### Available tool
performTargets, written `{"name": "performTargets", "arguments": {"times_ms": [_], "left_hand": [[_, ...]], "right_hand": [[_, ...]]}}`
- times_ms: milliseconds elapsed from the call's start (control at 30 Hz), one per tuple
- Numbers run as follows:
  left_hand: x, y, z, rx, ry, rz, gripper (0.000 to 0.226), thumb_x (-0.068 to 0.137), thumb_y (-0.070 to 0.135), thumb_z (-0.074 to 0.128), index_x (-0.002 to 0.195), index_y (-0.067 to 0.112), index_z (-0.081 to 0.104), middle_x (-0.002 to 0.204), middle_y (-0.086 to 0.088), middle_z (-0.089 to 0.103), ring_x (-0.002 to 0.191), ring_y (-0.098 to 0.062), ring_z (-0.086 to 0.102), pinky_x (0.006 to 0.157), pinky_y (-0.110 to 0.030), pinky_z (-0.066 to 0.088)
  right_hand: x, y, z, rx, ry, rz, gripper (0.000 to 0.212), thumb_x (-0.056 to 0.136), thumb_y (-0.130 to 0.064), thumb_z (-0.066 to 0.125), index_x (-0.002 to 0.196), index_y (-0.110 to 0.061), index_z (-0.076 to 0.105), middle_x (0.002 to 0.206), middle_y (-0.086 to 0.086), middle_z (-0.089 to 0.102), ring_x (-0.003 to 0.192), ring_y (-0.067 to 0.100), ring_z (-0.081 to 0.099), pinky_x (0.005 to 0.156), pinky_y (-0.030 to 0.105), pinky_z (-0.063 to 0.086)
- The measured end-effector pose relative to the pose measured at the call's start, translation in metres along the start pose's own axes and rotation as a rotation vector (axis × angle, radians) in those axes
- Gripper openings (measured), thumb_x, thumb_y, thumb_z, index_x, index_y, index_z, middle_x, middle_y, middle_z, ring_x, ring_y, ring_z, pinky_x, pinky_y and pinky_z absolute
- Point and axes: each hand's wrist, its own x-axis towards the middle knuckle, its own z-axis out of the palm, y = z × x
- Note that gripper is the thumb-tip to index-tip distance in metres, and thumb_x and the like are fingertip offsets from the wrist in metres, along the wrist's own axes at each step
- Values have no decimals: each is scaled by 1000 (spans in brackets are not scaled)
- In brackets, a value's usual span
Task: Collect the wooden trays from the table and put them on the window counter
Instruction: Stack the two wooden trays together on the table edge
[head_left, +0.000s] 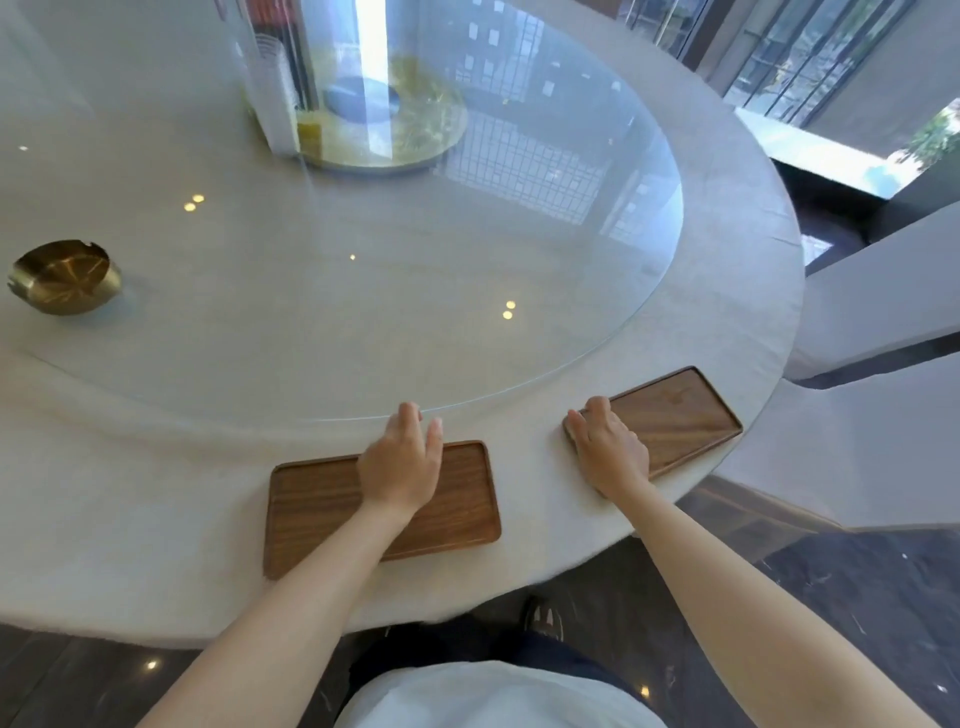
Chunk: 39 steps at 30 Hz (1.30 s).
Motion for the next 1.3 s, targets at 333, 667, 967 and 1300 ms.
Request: {"name": "performTargets", "arguments": {"times_ms": [333,667,967,1300], "left_hand": [[-4,118,101,99,-183,-127,40,98,39,30,110,4,44,113,-18,66,103,-37,62,78,-39,46],[-22,166,160,196,-259,-463,56,96,48,21,119,3,47,121,-20,61,112,-36,57,90,-39,44],[-19,173,164,236,-229,-522,56,96,48,22,116,1,44,119,-21,61,110,-38,58,88,-40,45],[0,161,132,252,-73,-366,52,97,47,23,112,1,43,106,-20,66,97,-39,62,68,-36,41]], "right_hand": [[64,133,-51,105,87,-3,46,99,-42,24,125,-8,39,126,12,48,108,30,54,76,36,42],[106,215,-66,97,-123,7,47,100,-40,21,127,-5,39,132,14,47,118,33,51,78,37,37],[123,220,-63,157,-190,-2,46,100,-39,25,112,-2,49,121,18,57,112,34,54,82,39,39],[112,204,-62,313,-67,0,35,100,-35,27,87,-7,41,83,9,51,80,27,48,68,34,36]]}}
